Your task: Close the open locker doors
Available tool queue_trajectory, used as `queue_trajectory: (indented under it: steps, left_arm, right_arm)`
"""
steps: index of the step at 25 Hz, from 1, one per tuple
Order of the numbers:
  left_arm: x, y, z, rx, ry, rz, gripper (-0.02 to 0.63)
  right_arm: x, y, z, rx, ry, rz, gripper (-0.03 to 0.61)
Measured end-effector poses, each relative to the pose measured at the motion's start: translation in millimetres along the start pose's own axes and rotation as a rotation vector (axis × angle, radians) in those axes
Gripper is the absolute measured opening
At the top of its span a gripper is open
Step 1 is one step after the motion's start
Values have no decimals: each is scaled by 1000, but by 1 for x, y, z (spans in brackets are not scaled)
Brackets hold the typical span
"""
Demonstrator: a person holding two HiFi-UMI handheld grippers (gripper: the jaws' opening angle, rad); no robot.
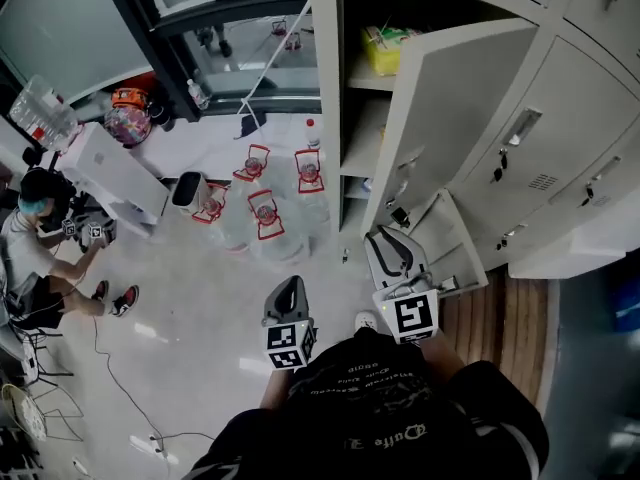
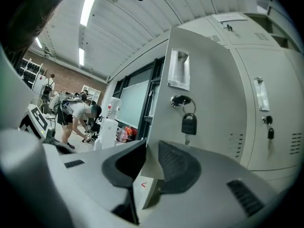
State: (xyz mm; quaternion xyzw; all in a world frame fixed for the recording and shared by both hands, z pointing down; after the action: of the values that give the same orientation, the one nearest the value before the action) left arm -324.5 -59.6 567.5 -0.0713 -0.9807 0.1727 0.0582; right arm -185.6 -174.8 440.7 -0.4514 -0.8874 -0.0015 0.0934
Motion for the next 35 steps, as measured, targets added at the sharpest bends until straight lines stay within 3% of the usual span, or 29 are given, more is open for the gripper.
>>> queue_trajectory:
  steps: [7,13,25,30,35]
  left_arm:
    - [7,-5,4,-12,31,78,8]
    - [10,-11,6,-15,51,127,8]
    - [23,-17,14,-17,62,214,8]
    - [23,-17,11,-9,54,222,8]
    - [21,-16,12,-15,51,214,8]
  right_arm:
    - [-11,-39,3,-27,-54,67,29]
    - [-19,-71,2,-32,-40,103,25]
    - [-69,-119,-16,18,-80,15,25]
    - [-86,-126,-21,18,-96,-47,21]
    - [-87,-130,-22,24,-95,-48,11]
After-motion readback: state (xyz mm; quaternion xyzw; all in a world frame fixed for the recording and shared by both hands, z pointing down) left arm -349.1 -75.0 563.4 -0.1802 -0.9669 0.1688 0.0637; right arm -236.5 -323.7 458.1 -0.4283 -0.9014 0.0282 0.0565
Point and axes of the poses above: the fingertips, and each gripper's own axes: y backward along the fingers, x to its left, z out of its top, the point moved 3 cm from there along y, backward along the fingers, and after that the axes turned 3 degrees about -y, right-handed, at the moved point
